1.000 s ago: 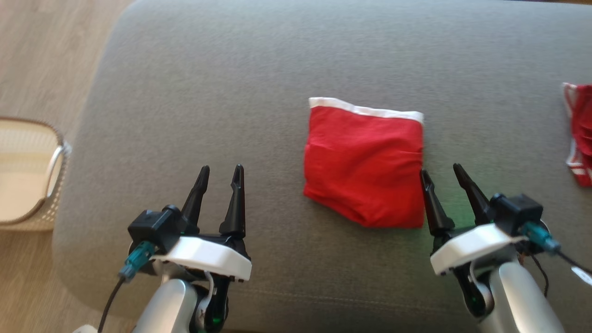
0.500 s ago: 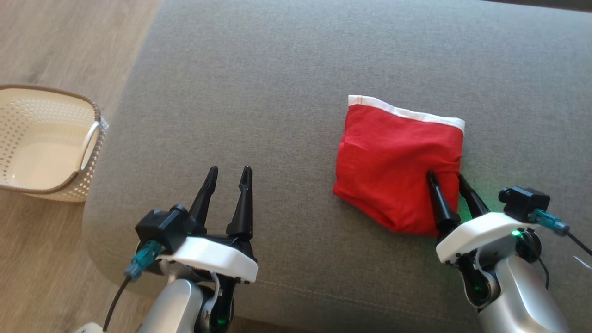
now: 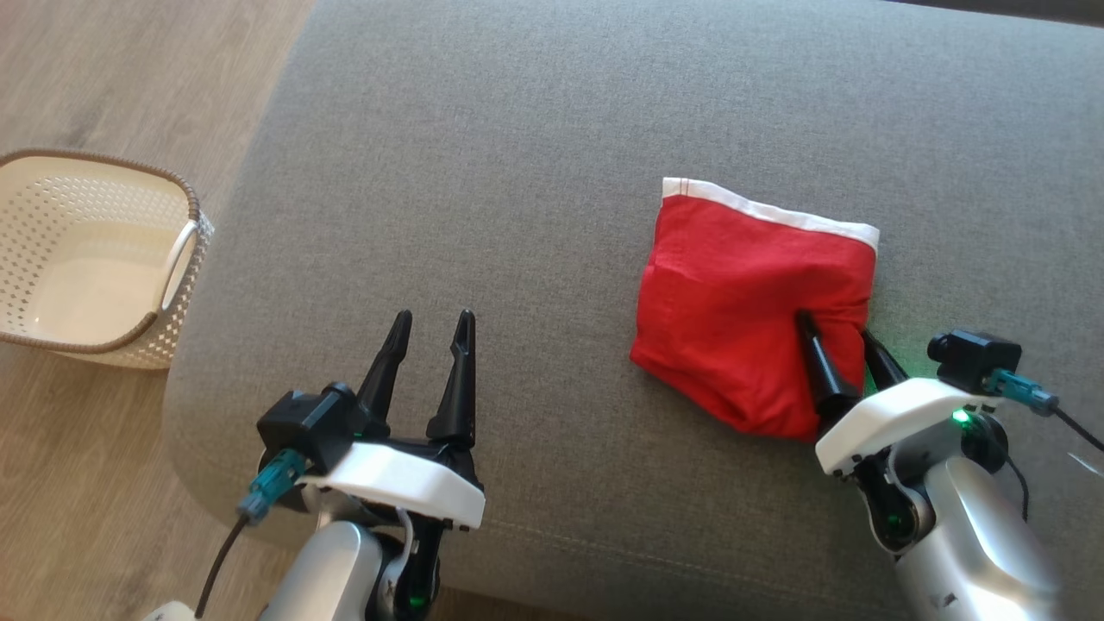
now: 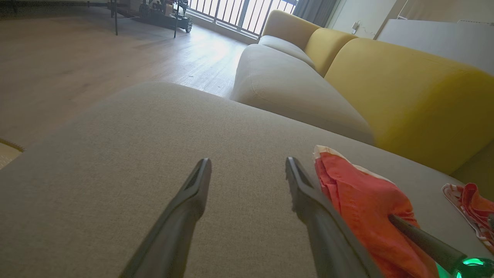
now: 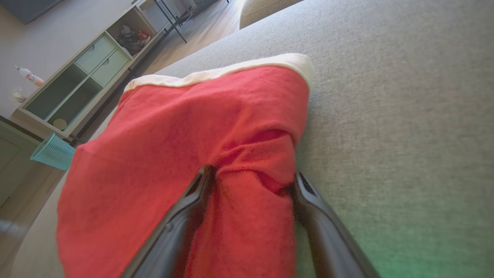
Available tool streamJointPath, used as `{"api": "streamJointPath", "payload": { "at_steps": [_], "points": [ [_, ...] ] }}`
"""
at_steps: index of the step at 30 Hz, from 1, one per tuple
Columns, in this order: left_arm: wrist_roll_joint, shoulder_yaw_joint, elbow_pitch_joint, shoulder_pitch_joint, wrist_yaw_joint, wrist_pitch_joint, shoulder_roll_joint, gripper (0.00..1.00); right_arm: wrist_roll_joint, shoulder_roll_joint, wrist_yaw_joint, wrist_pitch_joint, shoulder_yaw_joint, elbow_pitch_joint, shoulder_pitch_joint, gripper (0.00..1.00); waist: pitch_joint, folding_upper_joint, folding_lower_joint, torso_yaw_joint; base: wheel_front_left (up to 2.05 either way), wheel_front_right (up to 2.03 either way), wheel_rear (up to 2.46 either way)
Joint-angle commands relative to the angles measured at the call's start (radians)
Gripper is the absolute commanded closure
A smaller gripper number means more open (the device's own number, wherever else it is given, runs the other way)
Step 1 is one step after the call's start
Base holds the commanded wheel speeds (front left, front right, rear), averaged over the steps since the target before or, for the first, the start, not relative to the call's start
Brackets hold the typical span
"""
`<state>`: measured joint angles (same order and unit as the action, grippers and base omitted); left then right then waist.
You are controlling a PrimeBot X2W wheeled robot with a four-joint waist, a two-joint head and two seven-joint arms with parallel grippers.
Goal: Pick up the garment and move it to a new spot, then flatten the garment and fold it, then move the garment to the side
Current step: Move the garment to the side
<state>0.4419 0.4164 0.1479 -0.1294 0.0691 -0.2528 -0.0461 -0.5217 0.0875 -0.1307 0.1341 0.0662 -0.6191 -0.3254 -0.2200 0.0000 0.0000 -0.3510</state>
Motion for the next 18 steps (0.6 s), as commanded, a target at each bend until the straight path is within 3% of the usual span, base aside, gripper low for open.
{"api": "streamJointPath", "payload": {
  "at_steps": [1, 13, 18],
  "points": [
    [-0.003, -0.023, -0.035, -0.038, -0.002, -0.009, -0.004, 0.00, 0.006, 0.007, 0.000, 0.013, 0.031, -0.009, -0.016, 1.00, 0.001, 0.0000, 0.0000, 0.000, 0.00, 0.00, 0.00],
    [-0.011, -0.021, -0.035, -0.041, 0.001, -0.009, -0.004, 0.00, 0.206, 0.082, 0.000, 0.097, 0.092, -0.054, -0.061, 1.00, 0.017, 0.0000, 0.0000, 0.068, 0.00, 0.00, 0.00],
    [-0.022, -0.023, -0.037, -0.050, -0.003, -0.009, -0.004, 0.00, 0.337, 0.143, 0.000, 0.095, 0.163, -0.004, -0.115, 1.00, -0.001, 0.0000, 0.0000, 0.161, 0.00, 0.00, 0.00]
  ]
}}
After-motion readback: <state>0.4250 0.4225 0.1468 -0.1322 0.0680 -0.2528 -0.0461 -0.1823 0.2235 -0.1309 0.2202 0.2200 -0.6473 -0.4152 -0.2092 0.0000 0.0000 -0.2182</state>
